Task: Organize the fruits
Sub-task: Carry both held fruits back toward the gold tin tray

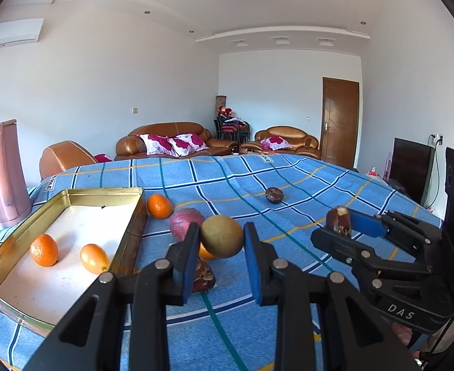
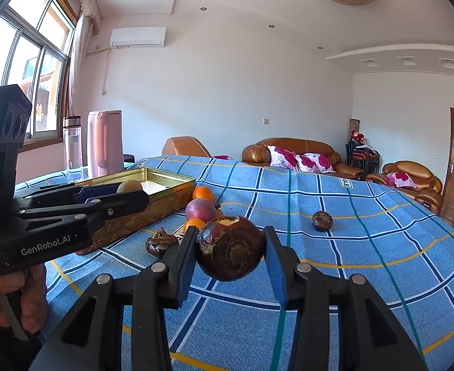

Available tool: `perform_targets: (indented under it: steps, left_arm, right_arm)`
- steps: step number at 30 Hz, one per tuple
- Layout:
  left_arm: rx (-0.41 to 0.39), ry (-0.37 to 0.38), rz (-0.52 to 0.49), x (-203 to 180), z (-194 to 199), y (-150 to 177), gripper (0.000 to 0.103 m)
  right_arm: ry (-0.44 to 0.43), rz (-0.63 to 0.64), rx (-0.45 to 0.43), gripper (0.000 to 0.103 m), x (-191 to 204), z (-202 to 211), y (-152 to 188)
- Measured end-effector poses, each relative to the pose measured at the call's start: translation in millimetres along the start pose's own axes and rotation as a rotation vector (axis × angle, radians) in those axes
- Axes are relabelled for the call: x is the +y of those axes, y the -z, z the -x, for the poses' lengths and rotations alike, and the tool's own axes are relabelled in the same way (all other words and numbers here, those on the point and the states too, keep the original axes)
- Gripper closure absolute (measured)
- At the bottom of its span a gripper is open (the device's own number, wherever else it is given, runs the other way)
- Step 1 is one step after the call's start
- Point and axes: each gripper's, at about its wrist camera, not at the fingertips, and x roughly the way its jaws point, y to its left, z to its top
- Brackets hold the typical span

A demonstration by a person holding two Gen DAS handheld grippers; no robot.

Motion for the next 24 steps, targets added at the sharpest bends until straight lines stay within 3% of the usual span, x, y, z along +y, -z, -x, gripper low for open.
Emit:
perform_targets:
  steps: [9,24]
  left_arm:
    - [0.023,-0.009,0.004,2.9,-3.5,-2.2,0.073]
    - [0.055,-0.059,0.045,26.5,-0.2,-8.4,0.073]
  right_arm:
    - [-0.015,-0.009,0.064,0.059,0.3,-10.6,-1.8]
    - [-0.033,0.034,0.099,0.059,25.1,-18.5,-19.7]
